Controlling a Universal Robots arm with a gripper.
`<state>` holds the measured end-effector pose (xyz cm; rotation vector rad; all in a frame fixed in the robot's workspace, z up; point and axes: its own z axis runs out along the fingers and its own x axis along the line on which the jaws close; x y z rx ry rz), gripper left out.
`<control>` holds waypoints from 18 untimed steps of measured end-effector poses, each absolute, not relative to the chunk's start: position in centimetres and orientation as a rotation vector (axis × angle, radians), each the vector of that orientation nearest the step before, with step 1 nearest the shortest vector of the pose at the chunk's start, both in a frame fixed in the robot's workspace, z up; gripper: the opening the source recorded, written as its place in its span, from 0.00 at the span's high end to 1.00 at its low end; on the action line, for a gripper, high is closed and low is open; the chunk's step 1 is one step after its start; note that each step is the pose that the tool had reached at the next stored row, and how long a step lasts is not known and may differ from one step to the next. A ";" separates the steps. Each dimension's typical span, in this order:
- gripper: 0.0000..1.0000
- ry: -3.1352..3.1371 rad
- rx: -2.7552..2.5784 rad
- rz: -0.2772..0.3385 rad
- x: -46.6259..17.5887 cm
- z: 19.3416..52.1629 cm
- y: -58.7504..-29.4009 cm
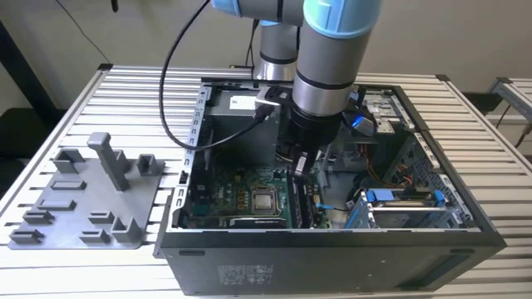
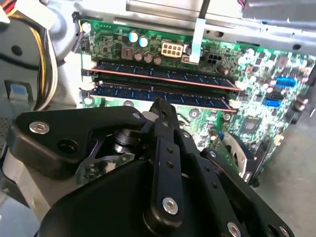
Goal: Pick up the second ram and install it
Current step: 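Press down the second ram until it locks into place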
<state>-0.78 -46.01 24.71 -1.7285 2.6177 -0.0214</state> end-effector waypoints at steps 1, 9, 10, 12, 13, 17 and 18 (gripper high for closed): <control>0.89 2.602 -1.752 -0.021 -0.8 24.7 -46.0; 0.89 2.467 -1.935 -0.019 -0.8 24.5 -46.0; 0.89 2.449 -1.957 -0.019 -0.8 24.4 -46.0; 0.89 2.418 -1.995 -0.019 -0.8 24.4 -46.0; 0.89 2.406 -2.009 -0.018 -0.8 24.3 -46.0; 0.89 2.370 -2.050 -0.017 -1.0 24.1 -46.0; 0.89 2.361 -2.060 -0.017 -1.1 23.9 -46.0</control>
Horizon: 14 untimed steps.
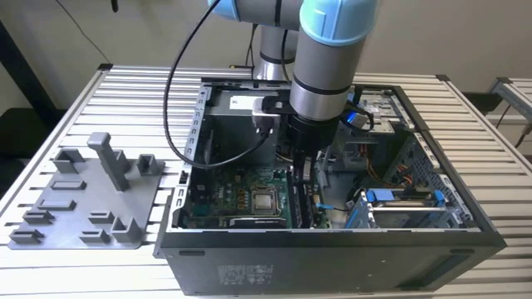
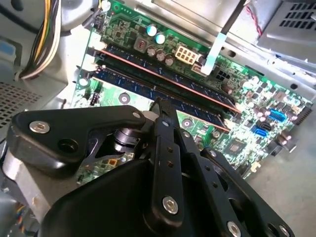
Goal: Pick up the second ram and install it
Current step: 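Press down the second ram until it locks into place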
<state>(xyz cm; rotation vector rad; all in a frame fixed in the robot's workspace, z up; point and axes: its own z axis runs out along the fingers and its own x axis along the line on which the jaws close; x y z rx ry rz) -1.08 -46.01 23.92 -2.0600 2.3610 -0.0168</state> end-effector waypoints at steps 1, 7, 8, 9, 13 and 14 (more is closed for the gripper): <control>0.89 2.354 -2.068 -0.016 -1.1 23.8 -46.0; 0.89 2.345 -2.078 -0.016 -1.2 23.3 -46.0; 0.89 2.343 -2.080 -0.016 -1.2 23.2 -46.0; 0.89 2.341 -2.082 -0.016 -1.2 23.0 -46.0; 0.89 2.333 -2.093 -0.017 -1.2 22.3 -46.0; 0.89 2.331 -2.095 -0.017 -1.2 22.1 -46.0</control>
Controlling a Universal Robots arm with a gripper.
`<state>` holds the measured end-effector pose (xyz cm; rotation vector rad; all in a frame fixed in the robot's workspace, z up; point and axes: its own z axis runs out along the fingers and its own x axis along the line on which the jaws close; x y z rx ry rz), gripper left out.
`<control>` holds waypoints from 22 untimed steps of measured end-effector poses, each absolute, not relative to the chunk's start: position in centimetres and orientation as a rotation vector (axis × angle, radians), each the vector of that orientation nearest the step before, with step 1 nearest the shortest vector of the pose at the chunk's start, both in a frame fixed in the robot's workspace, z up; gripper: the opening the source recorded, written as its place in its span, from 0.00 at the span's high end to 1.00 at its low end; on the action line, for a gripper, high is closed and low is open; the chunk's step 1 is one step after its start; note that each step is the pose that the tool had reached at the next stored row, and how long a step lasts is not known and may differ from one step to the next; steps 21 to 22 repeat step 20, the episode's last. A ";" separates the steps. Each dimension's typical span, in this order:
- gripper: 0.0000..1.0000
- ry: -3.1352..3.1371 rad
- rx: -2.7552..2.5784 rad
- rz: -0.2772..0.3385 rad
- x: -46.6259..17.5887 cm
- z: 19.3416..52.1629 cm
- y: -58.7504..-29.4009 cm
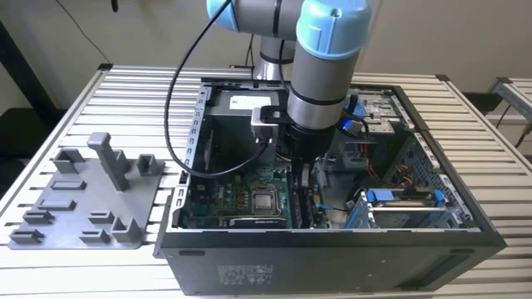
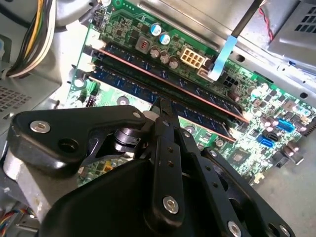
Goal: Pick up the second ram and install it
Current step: 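Press down the second ram until it locks into place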
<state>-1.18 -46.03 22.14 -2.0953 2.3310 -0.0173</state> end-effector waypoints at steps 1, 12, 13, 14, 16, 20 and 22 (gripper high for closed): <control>0.89 2.328 -2.098 -0.017 -1.2 22.1 -46.0; 0.89 2.317 -2.108 -0.015 -1.2 25.1 -46.0; 0.89 2.317 -2.108 -0.015 -1.2 25.1 -46.0; 0.89 2.317 -2.108 -0.015 -1.2 25.1 -46.0; 0.89 2.317 -2.108 -0.015 -1.2 25.1 -46.0; 0.89 2.317 -2.108 -0.015 -1.2 25.1 -46.0; 0.89 2.317 -2.108 -0.015 -1.2 25.1 -46.0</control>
